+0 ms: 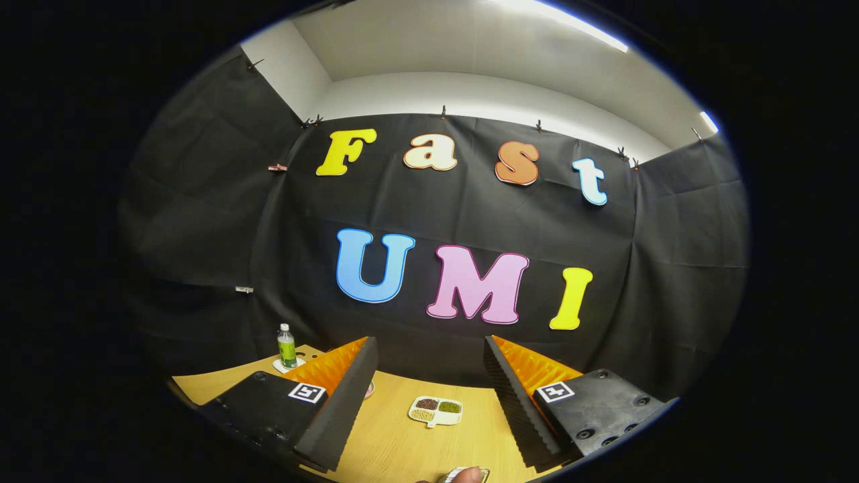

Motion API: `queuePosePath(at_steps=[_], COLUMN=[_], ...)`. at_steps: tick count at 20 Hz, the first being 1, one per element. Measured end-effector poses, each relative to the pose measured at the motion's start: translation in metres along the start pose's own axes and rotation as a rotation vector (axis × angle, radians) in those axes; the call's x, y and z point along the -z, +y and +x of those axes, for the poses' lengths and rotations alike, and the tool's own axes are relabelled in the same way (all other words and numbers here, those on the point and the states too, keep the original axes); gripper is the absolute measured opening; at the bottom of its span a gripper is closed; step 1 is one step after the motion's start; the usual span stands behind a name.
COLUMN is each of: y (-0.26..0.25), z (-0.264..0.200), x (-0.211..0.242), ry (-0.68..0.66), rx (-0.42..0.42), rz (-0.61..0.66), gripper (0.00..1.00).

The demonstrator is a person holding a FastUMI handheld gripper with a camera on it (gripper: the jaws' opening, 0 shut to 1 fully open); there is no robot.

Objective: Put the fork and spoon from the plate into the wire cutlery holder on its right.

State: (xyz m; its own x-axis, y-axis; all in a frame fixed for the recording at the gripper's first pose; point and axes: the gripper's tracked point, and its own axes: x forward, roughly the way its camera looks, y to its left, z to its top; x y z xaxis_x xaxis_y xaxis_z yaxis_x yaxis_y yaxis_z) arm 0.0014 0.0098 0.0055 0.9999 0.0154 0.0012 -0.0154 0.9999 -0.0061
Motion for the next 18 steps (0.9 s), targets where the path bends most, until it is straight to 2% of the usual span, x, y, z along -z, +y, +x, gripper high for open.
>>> queuePosePath(at_steps=[5,11,14,18], y=[0.01,0.049,0.101,0.145], z=[-0.001,-0.002,-0.012,-0.026], x=[0.004,0.02,0.061,0.114], ry=[0.016,0.076,0.252,0.483], rx=[-0.026,-0.139,-0.297,-0.429], rz=[0.001,0.032,0.096,0.099], gripper=[0.98,0.98,0.98,0.98])
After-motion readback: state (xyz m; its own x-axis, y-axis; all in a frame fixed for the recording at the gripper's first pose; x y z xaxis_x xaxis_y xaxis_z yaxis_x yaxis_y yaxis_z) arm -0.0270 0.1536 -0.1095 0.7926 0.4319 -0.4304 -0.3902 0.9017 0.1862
